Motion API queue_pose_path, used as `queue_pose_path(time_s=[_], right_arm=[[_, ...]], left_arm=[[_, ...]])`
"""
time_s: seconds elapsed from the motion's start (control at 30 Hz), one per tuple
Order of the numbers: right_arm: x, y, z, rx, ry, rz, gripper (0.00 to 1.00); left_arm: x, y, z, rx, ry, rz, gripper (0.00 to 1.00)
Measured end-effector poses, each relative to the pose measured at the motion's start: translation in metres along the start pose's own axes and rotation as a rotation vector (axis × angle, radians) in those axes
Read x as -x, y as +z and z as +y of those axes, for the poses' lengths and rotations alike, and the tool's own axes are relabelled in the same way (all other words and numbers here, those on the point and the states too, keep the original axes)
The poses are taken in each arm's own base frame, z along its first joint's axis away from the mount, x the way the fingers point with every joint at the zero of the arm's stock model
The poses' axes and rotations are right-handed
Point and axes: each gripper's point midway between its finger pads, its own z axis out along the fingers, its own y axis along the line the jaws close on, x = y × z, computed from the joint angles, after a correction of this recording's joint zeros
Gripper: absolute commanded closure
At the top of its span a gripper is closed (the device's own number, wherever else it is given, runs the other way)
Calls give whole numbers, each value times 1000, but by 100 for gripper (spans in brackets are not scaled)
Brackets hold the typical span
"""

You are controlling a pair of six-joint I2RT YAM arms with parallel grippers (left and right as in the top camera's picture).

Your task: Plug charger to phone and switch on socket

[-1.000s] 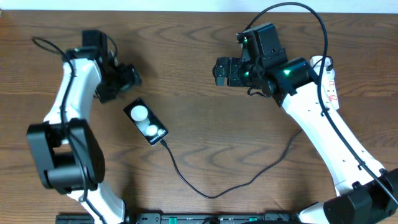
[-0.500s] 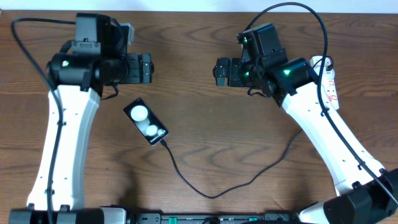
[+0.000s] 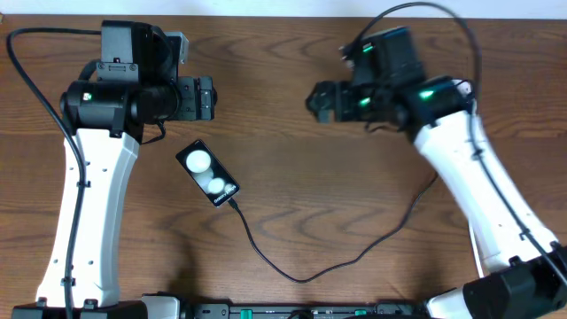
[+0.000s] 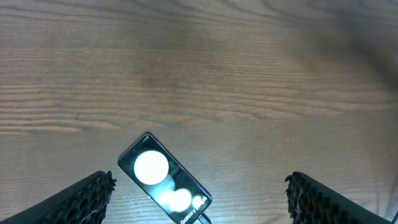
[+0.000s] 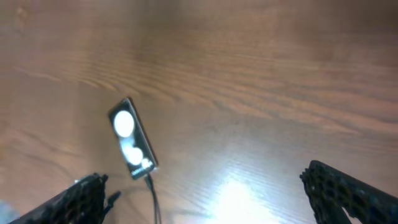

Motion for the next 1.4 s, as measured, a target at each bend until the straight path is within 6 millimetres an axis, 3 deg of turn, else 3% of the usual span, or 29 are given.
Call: queue_pose_path(time_s=[0.13,0.3,0.47,0.6,0.77,0.97,1.4], right_arm=[[39,-61,-35,80,65,-85,1],[61,-137,-100,94,143,-211,1],[49,-189,-182,-37,245,-303,1],[31,-206,-232,-186,300,-311,1],[6,-191,-282,-347,341,-258,1],[-21,-147,-321,-384,351,-219,1],[-67,-54,-351,-151,365,21,1]], left_arm=[[0,0,0,0,0,0,9],[0,0,0,0,0,0,9],[0,0,0,0,0,0,9],[0,0,0,0,0,0,9],[0,0,0,1,0,-1,9],[0,0,0,0,0,-1,9],[0,0,0,0,0,0,9]])
